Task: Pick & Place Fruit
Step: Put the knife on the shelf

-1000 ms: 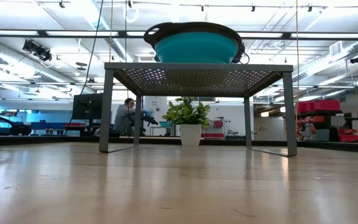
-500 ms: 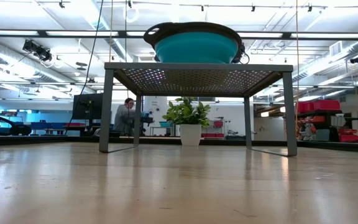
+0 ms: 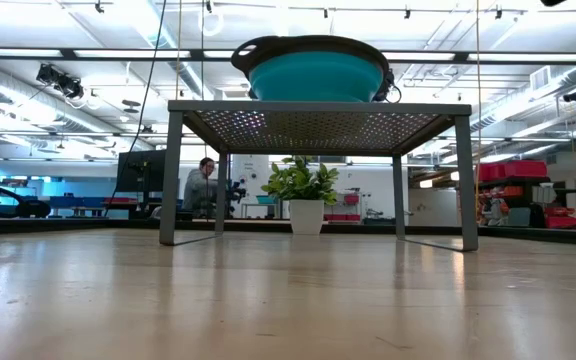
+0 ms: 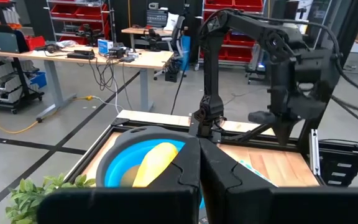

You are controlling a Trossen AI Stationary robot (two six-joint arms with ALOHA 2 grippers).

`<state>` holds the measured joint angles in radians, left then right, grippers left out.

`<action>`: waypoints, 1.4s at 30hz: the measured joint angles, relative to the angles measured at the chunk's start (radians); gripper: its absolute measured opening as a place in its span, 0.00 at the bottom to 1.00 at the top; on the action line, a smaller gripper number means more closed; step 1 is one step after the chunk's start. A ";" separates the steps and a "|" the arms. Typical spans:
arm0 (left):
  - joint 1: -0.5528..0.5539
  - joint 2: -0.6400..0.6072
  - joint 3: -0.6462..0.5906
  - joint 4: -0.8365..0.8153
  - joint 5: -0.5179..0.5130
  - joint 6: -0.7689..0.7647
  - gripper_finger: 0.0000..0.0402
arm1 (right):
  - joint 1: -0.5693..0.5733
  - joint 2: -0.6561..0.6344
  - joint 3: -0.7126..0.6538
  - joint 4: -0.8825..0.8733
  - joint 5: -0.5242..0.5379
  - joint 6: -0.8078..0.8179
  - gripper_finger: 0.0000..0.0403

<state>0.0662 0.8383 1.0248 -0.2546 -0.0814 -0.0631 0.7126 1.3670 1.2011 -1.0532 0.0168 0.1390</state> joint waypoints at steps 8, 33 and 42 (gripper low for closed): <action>0.000 0.000 0.000 0.000 0.020 0.000 0.01 | 0.027 0.064 0.000 -0.025 -0.001 0.000 0.00; 0.000 0.000 0.000 0.001 0.023 -0.008 0.01 | 0.044 -0.031 -0.319 0.062 -0.125 -0.008 0.00; 0.000 0.000 0.000 0.004 0.015 -0.011 0.01 | 0.044 -0.118 -0.442 0.112 -0.133 -0.006 0.00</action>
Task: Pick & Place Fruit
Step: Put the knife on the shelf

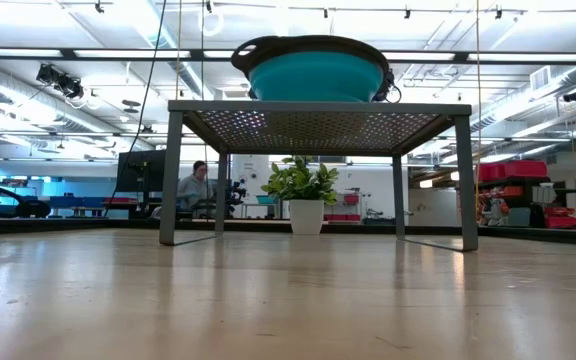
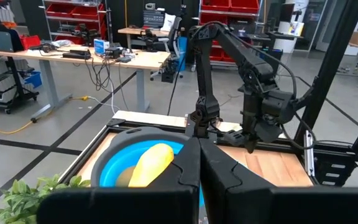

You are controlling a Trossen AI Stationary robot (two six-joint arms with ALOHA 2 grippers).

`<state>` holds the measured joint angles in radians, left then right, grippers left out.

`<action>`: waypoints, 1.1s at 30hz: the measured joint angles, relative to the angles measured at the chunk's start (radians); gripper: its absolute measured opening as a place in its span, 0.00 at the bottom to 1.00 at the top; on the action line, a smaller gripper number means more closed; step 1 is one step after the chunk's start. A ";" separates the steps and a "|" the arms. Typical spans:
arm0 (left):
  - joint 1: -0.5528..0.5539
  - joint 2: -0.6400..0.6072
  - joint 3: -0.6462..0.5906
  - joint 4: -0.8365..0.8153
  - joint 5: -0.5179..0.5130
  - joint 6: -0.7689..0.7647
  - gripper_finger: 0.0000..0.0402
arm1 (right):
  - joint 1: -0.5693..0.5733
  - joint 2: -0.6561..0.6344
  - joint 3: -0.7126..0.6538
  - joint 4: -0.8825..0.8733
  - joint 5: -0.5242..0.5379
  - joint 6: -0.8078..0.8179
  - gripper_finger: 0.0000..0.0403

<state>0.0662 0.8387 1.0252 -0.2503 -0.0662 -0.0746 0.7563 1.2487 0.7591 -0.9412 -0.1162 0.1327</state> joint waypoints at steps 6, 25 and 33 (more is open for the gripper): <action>0.000 0.000 0.000 0.016 -0.012 0.000 0.01 | 0.000 -0.014 0.004 0.054 0.000 0.008 0.00; 0.000 0.000 0.000 0.024 -0.029 -0.020 0.01 | 0.003 -0.014 -0.060 0.253 0.060 0.104 0.00; 0.000 0.000 0.000 0.024 -0.029 -0.020 0.01 | 0.003 -0.013 -0.086 0.218 0.062 0.117 0.05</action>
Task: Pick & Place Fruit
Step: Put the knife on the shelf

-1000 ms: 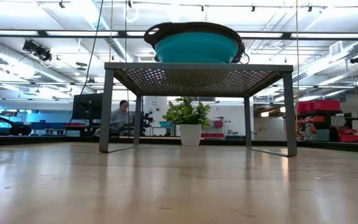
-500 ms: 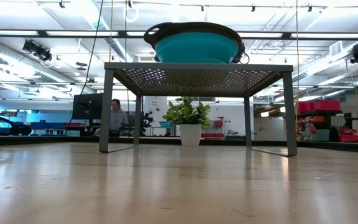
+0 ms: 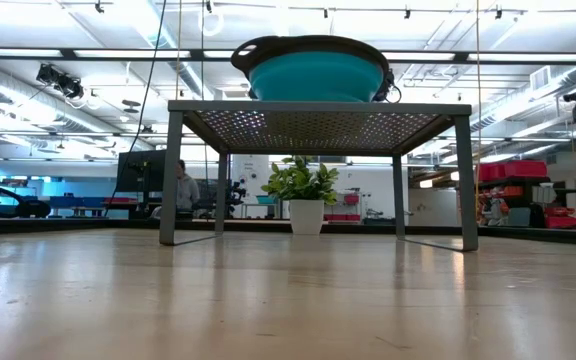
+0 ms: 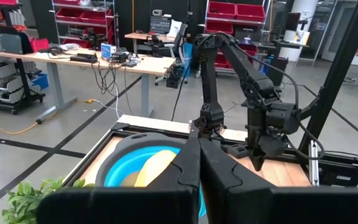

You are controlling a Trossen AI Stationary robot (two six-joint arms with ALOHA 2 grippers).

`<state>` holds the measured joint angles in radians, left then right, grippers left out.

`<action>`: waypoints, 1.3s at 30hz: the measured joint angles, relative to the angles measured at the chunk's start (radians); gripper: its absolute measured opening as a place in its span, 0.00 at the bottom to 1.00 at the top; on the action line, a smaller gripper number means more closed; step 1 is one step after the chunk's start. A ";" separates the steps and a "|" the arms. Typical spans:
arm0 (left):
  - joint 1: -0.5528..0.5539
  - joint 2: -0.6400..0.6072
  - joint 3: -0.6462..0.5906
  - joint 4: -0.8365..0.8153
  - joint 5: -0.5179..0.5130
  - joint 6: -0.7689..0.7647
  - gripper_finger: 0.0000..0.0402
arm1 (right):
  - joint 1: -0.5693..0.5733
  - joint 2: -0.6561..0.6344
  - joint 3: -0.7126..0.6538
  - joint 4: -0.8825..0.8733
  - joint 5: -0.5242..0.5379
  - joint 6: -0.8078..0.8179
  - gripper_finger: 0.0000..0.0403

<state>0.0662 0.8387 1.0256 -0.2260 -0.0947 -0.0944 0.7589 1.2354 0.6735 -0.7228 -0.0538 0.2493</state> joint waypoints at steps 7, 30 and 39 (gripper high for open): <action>0.000 0.000 0.000 0.000 0.000 0.000 0.01 | 0.000 0.000 0.000 -0.002 -0.008 -0.001 0.26; 0.000 0.000 0.000 0.000 0.000 0.003 0.01 | 0.000 0.138 0.000 -0.051 0.009 -0.057 0.68; 0.000 0.000 0.000 -0.001 0.001 0.003 0.01 | 0.001 0.182 0.000 -0.046 0.026 -0.100 0.68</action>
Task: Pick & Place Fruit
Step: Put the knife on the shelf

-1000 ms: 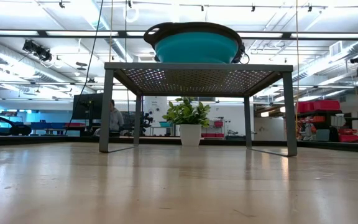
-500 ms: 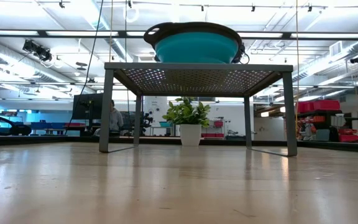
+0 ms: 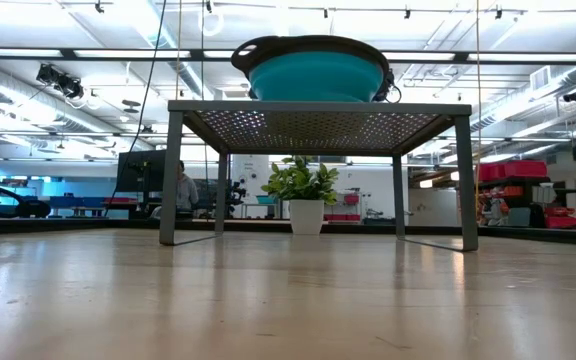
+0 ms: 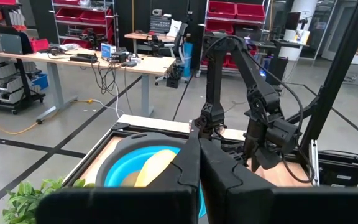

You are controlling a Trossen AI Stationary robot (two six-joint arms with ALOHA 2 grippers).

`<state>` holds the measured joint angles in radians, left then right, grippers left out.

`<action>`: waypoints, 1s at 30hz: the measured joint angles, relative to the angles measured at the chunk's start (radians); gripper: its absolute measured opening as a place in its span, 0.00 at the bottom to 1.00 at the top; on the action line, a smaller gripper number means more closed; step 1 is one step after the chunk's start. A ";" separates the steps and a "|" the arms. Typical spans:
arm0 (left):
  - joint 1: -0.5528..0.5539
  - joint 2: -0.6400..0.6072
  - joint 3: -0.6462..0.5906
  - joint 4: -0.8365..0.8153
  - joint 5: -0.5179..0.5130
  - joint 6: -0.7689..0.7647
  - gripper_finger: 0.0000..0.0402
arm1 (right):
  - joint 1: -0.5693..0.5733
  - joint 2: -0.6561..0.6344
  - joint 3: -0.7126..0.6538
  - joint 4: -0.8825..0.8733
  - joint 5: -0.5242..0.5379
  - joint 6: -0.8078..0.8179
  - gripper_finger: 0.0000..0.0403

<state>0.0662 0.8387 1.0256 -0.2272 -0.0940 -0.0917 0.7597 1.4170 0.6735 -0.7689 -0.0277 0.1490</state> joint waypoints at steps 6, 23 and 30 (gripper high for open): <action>0.000 0.000 0.000 0.000 0.000 0.001 0.01 | 0.000 0.032 0.000 0.000 0.000 0.000 0.68; 0.000 0.000 -0.001 0.000 0.000 0.002 0.01 | 0.000 0.048 0.000 0.000 0.000 -0.010 0.54; 0.000 0.000 -0.001 -0.005 0.000 0.002 0.01 | 0.000 0.048 0.000 0.003 -0.003 -0.042 0.49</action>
<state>0.0663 0.8387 1.0248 -0.2320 -0.0940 -0.0898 0.7597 1.4651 0.6735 -0.7658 -0.0307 0.1067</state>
